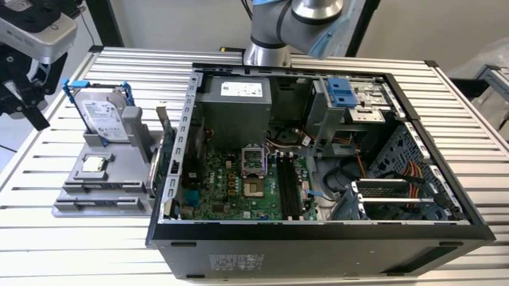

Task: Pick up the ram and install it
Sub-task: 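Pick up the ram and move it above insertion slot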

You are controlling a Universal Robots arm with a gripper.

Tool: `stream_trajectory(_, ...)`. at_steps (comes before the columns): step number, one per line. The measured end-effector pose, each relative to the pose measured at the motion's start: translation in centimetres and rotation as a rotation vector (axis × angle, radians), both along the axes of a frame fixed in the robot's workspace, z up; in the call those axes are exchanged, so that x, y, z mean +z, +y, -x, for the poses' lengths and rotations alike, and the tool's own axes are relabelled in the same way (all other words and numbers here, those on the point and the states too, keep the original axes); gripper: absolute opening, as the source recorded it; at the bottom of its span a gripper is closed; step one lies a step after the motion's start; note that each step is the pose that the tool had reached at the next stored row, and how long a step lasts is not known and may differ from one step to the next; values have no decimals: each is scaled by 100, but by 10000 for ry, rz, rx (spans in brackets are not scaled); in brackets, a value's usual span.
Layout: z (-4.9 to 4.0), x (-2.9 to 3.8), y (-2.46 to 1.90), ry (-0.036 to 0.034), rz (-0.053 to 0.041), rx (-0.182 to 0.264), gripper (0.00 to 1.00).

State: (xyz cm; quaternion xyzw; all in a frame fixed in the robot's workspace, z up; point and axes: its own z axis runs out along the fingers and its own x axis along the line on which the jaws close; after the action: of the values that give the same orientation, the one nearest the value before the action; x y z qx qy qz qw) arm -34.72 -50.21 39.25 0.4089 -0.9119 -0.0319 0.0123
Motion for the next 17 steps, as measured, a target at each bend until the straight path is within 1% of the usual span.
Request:
stream_trajectory(5, 0, 0, 0, -29, 0, 597, 0)
stream_trajectory(11, 0, 0, 0, -146, 3, 1280, 0)
stream_trajectory(17, 0, 0, 0, -155, -2, 1999, 0)
